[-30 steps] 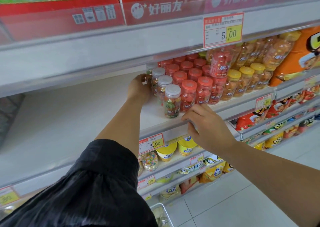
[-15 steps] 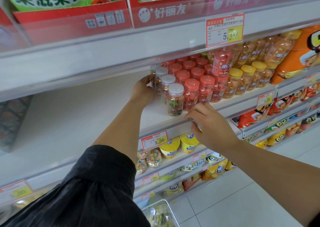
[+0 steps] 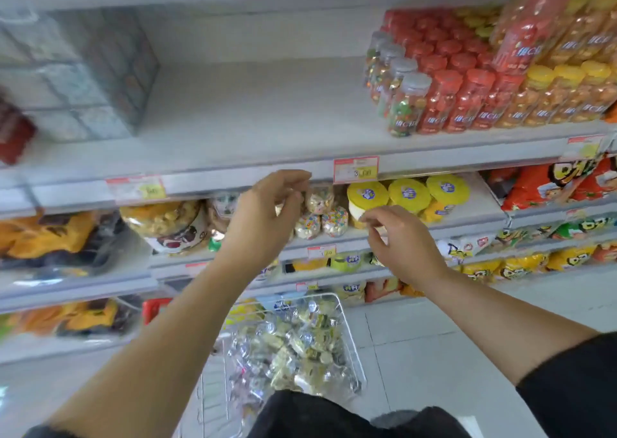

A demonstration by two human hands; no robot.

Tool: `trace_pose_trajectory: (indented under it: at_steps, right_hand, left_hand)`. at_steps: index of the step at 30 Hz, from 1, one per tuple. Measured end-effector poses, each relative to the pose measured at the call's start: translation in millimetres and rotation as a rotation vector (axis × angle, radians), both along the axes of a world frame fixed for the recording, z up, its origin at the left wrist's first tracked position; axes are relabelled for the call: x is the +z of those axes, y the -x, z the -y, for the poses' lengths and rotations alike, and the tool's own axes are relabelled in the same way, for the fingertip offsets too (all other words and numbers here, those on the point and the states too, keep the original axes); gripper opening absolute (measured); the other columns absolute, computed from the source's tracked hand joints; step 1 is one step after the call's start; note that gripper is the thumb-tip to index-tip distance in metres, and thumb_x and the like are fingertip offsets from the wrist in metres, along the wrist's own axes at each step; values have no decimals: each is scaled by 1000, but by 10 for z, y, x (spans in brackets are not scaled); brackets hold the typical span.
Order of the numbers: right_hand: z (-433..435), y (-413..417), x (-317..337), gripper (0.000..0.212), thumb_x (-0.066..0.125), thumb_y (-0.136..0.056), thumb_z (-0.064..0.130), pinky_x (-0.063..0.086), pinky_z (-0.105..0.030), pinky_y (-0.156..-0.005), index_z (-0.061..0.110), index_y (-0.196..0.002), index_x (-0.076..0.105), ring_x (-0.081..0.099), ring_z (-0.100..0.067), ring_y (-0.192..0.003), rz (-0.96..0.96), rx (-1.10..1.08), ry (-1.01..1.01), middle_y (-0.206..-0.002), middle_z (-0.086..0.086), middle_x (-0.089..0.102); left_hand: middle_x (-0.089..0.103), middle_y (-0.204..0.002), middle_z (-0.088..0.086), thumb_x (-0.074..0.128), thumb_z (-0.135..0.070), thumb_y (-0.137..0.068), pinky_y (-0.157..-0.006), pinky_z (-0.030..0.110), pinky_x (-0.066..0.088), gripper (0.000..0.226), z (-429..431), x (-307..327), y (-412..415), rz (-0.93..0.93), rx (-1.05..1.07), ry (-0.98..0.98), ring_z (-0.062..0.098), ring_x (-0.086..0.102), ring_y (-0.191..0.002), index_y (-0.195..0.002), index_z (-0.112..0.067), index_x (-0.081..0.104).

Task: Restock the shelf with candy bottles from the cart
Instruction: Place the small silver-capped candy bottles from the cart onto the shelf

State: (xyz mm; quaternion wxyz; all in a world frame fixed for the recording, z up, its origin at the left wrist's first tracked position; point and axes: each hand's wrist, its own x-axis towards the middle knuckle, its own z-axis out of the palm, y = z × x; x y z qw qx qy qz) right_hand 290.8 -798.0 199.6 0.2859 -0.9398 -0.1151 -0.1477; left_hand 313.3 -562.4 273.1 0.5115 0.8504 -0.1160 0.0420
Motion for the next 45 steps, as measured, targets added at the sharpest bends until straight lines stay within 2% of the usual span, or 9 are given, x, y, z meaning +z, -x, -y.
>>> trace_pose_trajectory:
  at_steps: [5,13,16,21,25,30,34,42,45]
  right_hand:
    - [-371,300,-567,21,63,-87,8,55,-39,-79,17,-105,70,65,-20,-91,-254,91,-7,-96,2,70]
    - [-738,1012,-1582,20,61,-88,15,57,-38,-76,23,-105,69,66,-11,-87,-640,158,46,-97,10,69]
    - [-878,1207,-1934,16,59,-90,18,56,-34,-75,24,-103,67,65,-9,-84,-753,183,95,-96,13,68]
    - [-1025,1405,-2683,24,62,-90,29,54,-36,-83,29,-114,62,64,-15,-96,-1028,219,225,-109,9,66]
    - [-1068,1545,-3137,40,66,-90,44,47,-33,-90,26,-126,62,60,-17,-112,-1180,252,327,-125,4,63]
    - [-1172,1603,-3423,20,67,-86,53,51,-31,-87,35,-92,73,64,-7,-95,-1265,223,154,-97,18,69]
    - [-1200,1713,-3440,34,51,-88,68,47,-26,-77,41,-97,70,61,0,-91,-1164,165,314,-95,26,66]
    - [-1212,1858,-3429,25,49,-88,65,38,-11,-68,47,-83,66,58,9,-91,-1027,122,249,-87,34,64]
    - [-1210,1854,-3438,21,50,-90,62,37,-9,-68,48,-84,65,58,9,-92,-1011,134,240,-87,37,63]
  left_hand:
    - [69,-105,-20,56,-11,-97,-83,23,53,30,-626,-643,826,-168,198,-87,-2,65,-94,-119,-30,65]
    - [69,-101,-17,55,-6,-93,-80,17,50,34,-1217,-1932,1906,-564,306,-279,-1,64,-87,-113,-32,65]
    - [67,-104,-17,53,-10,-94,-73,9,43,33,-1358,-2401,2068,-653,250,-409,-1,62,-85,-118,-30,64]
    - [63,-123,-7,53,-14,-95,-91,30,51,39,-1516,-3244,2097,-818,63,-610,13,63,-104,-131,-29,57]
    - [55,-135,-2,52,-13,-98,-98,33,49,45,-1606,-3793,2074,-930,-146,-758,19,58,-117,-138,-31,48]
    - [49,-137,-2,49,0,-95,-98,32,50,55,-1505,-4199,2030,-831,-342,-913,18,58,-118,-143,-28,43]
    - [43,-138,2,54,-3,-94,-89,36,52,49,-1403,-4460,2004,-765,-524,-1059,22,57,-116,-138,-24,50]
    - [45,-144,7,59,-10,-95,-88,43,55,45,-1265,-4702,1926,-423,-858,-1297,31,63,-109,-138,-23,49]
    - [55,-132,6,63,-7,-93,-85,41,55,49,-1268,-4740,1863,-298,-898,-1317,27,66,-101,-136,-20,45]
